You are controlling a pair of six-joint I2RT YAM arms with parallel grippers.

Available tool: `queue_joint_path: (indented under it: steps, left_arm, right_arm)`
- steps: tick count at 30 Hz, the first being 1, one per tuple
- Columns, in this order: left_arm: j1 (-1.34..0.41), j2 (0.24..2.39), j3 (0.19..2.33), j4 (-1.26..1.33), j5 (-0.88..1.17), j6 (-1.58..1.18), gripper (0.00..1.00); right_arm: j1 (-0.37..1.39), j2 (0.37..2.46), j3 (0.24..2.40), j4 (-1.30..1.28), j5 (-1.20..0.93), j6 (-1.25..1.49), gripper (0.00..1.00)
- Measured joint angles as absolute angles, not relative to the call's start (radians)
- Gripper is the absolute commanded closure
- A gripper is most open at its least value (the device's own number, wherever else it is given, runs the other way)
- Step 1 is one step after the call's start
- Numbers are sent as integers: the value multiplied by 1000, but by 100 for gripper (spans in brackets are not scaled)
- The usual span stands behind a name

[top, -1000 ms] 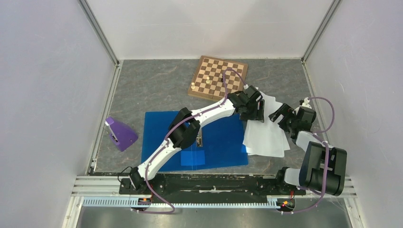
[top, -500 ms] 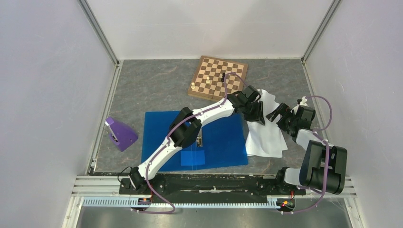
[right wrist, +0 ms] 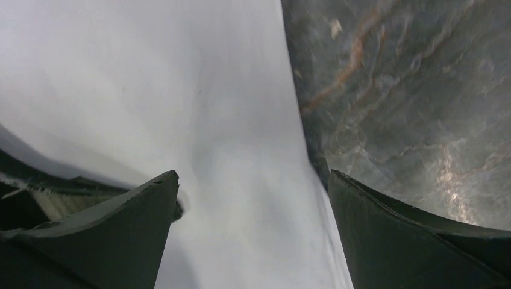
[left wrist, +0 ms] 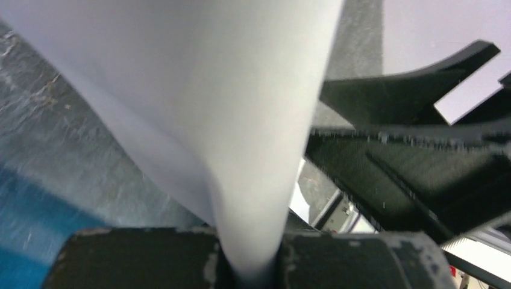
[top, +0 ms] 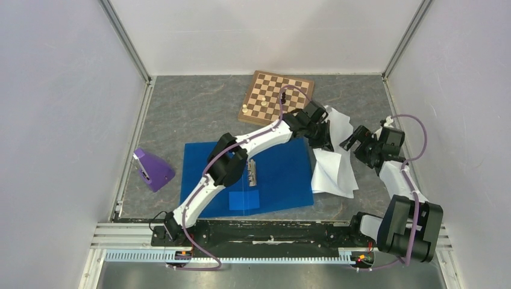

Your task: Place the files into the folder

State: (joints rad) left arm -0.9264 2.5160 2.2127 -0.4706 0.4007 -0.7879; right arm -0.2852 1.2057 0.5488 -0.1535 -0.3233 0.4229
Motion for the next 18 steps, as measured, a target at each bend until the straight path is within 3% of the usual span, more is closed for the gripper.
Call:
queue_joint_path:
  steps: [7,18]
  left_arm:
    - [-883,2291,2139,-452,403,-781,98]
    - [-788,1972,1963,-342,511,-761,98]
  right_arm:
    - [-285,1162,750,-229,-375,401,2]
    - [-266,1160,868,-61,-726,500,2]
